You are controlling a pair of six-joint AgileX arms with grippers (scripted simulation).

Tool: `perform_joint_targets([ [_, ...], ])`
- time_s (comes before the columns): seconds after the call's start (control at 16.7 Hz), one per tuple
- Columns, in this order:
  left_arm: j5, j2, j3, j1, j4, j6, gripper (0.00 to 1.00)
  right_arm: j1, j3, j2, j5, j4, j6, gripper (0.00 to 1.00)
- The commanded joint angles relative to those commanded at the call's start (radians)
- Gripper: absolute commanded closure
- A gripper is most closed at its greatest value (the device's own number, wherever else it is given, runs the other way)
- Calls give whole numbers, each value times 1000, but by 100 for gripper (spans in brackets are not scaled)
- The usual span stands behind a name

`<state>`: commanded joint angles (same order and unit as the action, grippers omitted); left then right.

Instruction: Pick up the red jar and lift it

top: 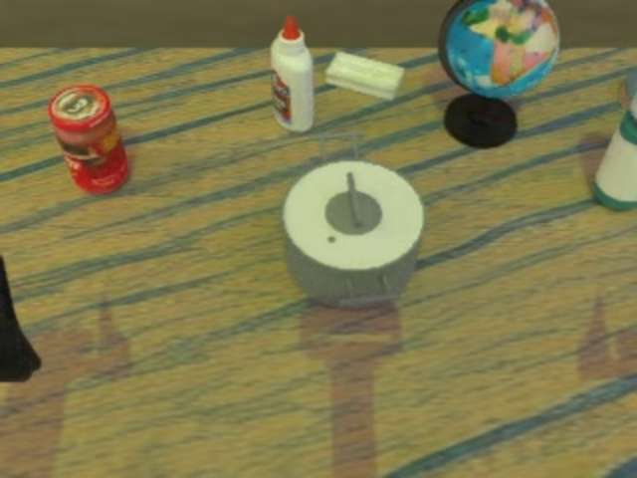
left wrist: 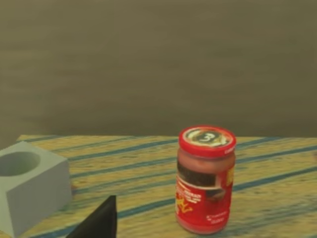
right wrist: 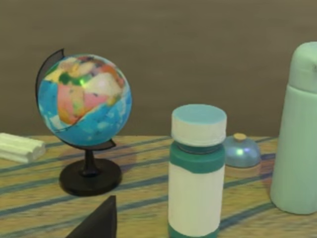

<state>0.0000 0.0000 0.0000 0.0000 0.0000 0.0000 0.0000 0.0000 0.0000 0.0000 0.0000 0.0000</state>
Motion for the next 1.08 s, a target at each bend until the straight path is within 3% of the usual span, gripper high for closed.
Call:
perform_joint_targets([
  [0.24, 0, 28, 27, 1, -15, 8, 0, 0, 0, 0, 0, 0, 0, 0],
  [0.48, 8, 202, 191, 1, -111, 57, 0, 0, 0, 0, 0, 0, 0, 0],
  [1.08, 64, 1086, 1033, -13, -592, 300, 0, 0, 0, 0, 0, 0, 0, 0],
])
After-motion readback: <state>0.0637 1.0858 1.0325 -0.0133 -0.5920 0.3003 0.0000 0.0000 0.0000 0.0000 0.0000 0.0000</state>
